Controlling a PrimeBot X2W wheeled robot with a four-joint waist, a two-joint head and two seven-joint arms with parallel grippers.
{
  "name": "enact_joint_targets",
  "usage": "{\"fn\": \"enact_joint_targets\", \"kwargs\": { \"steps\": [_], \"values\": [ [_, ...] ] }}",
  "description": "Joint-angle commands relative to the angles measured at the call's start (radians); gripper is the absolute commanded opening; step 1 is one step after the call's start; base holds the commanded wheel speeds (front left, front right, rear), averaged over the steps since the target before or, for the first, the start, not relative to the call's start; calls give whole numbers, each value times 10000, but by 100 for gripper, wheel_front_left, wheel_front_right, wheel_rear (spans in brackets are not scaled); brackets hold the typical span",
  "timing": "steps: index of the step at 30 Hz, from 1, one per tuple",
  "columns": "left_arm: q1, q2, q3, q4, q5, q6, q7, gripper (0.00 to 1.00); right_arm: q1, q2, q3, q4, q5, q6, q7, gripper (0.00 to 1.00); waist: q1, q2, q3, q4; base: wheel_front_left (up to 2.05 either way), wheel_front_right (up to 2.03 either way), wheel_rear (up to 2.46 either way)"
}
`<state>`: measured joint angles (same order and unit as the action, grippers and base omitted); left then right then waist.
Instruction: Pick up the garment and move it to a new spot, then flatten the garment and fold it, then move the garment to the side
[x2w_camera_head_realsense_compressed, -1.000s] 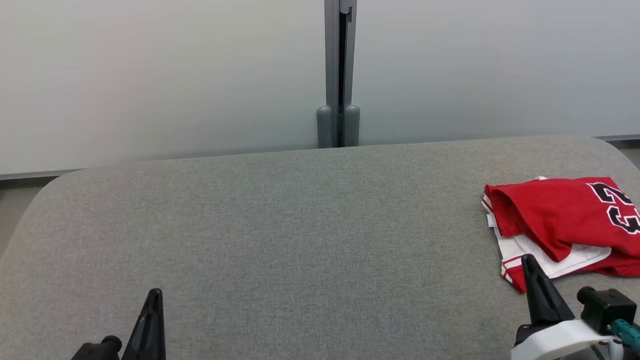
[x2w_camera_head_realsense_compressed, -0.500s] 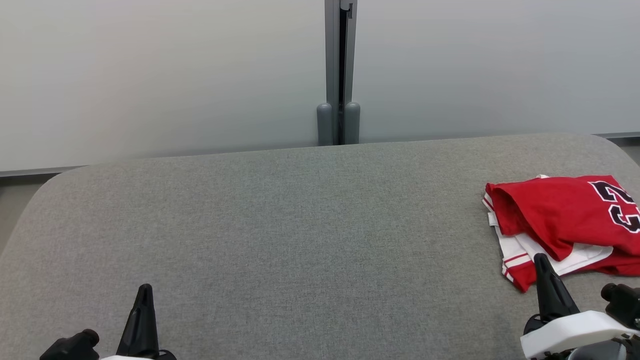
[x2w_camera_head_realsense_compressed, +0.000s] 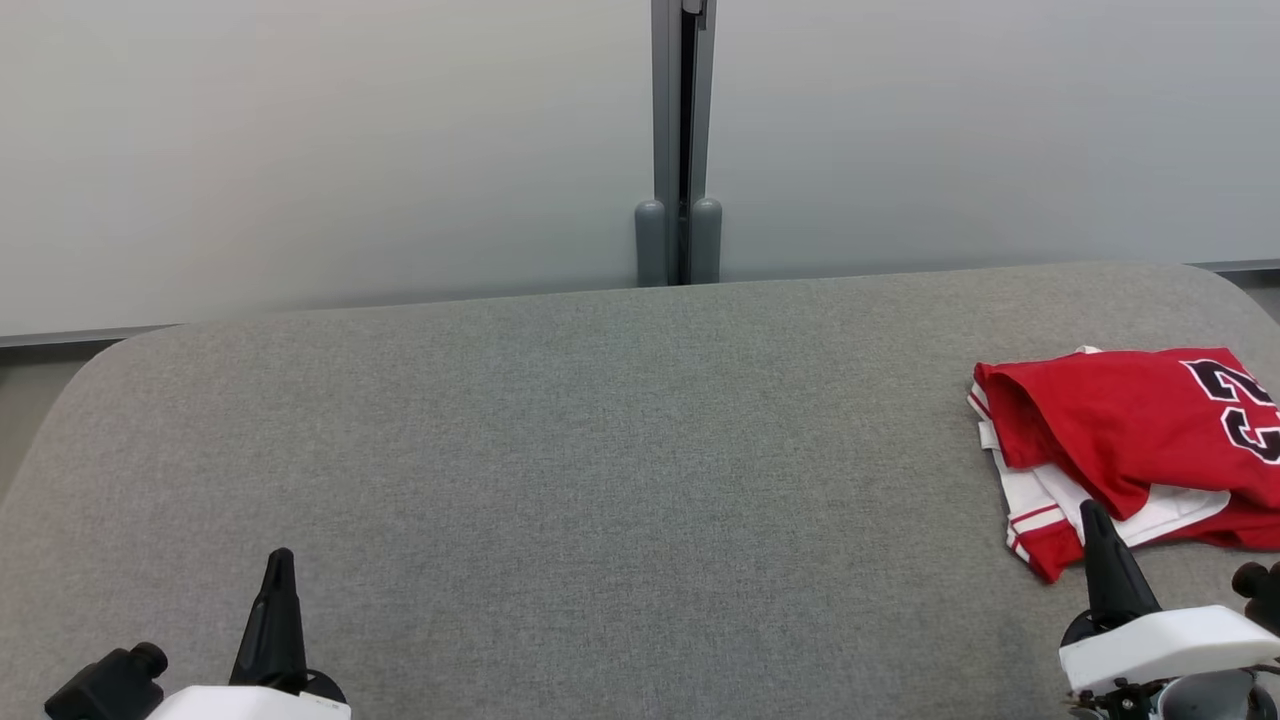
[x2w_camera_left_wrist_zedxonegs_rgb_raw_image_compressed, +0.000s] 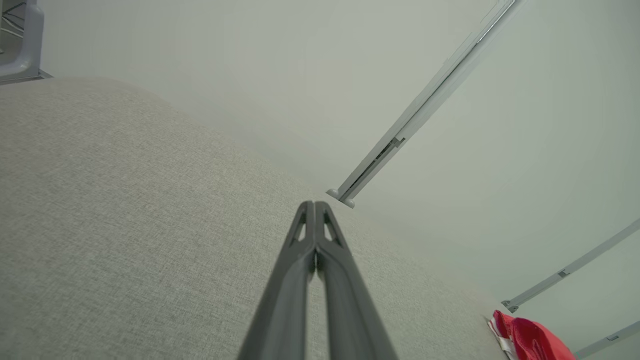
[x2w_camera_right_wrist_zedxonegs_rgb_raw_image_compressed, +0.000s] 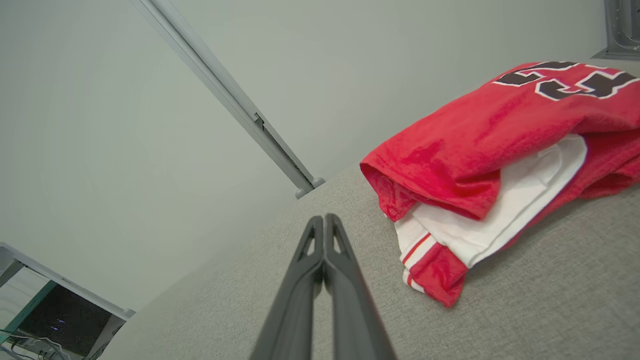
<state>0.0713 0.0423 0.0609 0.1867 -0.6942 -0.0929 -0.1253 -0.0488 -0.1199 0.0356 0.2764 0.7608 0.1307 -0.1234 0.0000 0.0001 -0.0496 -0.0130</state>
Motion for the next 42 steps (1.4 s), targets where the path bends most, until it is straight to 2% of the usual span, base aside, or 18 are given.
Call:
{"fn": "enact_joint_targets", "kwargs": {
  "steps": [1,27,42],
  "values": [
    [-341,72,73,-85,-356,-62,61,0,-276,-30,-117,-165,346,2,69,0,0,-1,7,2,0,0,0],
    [-954,87,260,163,-3708,-195,958,0,-422,241,-654,-245,3459,2,959,0,0,-1,157,39,0,0,0],
    [-1195,93,347,282,-5240,-248,1364,0,-498,361,-897,-279,4867,2,1360,0,0,-1,240,60,0,0,0]
  ]
}}
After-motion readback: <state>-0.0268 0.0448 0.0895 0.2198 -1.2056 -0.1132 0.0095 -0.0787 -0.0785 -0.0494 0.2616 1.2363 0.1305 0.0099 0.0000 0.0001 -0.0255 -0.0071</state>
